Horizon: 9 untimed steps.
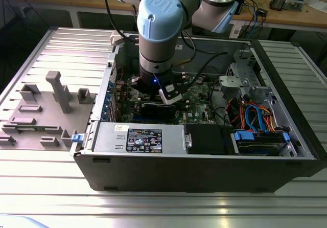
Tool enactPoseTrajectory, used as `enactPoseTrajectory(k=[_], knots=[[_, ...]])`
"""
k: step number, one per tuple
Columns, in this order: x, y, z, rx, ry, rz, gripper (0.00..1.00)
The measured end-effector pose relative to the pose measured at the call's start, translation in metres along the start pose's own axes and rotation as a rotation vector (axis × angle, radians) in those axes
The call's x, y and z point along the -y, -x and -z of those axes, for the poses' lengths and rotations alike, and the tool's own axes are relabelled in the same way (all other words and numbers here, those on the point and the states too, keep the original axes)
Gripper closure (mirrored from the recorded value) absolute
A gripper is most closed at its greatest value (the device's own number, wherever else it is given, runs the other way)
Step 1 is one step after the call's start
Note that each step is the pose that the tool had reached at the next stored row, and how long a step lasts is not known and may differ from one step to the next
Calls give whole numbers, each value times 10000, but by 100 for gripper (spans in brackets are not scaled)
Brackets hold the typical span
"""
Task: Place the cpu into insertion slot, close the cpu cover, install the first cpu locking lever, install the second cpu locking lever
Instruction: 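Install the second cpu locking lever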
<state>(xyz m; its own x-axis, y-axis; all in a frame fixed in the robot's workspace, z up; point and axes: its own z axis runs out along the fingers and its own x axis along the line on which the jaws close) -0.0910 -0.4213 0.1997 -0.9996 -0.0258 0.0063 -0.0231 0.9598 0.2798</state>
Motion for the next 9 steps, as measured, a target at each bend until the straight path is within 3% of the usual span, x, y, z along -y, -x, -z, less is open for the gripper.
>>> enactPoseTrajectory(k=[5, 9], knots=[[-36, -37, -53, 9, 131, -17, 89], [-45, -81, -53, 13, 152, -25, 89]])
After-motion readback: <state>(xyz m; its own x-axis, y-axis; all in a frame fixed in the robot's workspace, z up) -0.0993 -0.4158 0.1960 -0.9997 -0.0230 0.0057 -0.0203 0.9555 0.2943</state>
